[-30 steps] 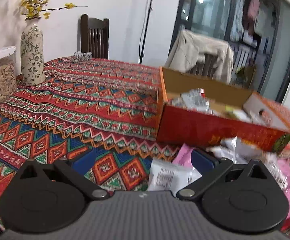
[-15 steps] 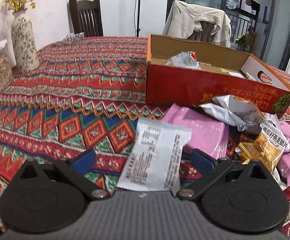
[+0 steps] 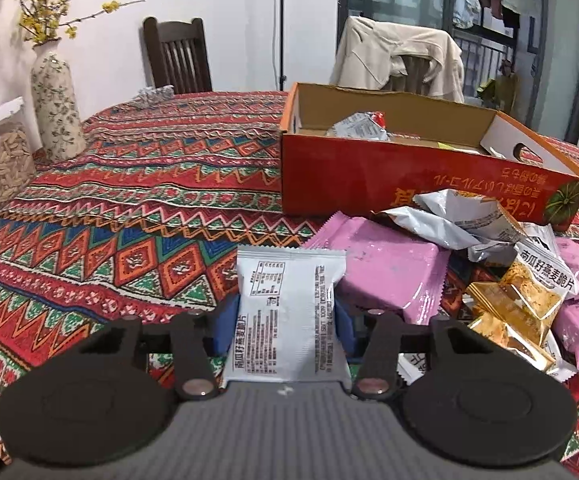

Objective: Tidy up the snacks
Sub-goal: 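Carry both packets over the box and open both tools to drop them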

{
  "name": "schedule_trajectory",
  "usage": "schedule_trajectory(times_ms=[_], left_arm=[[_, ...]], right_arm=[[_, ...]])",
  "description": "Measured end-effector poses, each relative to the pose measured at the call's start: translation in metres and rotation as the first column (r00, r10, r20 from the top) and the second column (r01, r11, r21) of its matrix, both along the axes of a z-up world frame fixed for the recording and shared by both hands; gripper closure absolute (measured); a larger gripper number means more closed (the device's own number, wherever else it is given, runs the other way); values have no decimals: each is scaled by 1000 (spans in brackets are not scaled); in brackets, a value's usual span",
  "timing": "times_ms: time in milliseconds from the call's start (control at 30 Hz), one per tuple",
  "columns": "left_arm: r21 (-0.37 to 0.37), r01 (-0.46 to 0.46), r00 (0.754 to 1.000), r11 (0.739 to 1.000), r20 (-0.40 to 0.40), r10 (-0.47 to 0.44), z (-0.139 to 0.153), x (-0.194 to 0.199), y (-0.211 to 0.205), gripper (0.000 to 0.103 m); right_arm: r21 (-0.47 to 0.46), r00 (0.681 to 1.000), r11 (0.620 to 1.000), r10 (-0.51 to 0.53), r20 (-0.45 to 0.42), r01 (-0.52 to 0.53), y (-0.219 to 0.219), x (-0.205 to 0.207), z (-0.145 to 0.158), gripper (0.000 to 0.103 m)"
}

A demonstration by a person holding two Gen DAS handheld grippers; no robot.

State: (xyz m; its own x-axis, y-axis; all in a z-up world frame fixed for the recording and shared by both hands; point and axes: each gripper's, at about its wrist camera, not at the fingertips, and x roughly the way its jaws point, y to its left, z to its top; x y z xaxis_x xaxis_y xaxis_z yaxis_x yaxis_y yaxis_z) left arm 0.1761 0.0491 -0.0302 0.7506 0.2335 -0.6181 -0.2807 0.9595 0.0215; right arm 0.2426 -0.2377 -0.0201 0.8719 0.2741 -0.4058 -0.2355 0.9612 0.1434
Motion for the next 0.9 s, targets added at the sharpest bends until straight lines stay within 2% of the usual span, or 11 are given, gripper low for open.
schedule_trajectory(times_ms=[167,333,900], left_arm=[[7,13,998,1000,54,-13,4,-9,-2,57],[16,31,997,999,71,-32,8,-9,-4,57],[-31,83,980,996,184,-76,48,-1,-10,57]], right_arm=[[-14,1000,1000,-7,-6,6,2,1,-1,65],[-19,1000,1000,-10,12,11,4,-1,0,65],[-90,991,996,14,134,-2,12,-12,27,65]])
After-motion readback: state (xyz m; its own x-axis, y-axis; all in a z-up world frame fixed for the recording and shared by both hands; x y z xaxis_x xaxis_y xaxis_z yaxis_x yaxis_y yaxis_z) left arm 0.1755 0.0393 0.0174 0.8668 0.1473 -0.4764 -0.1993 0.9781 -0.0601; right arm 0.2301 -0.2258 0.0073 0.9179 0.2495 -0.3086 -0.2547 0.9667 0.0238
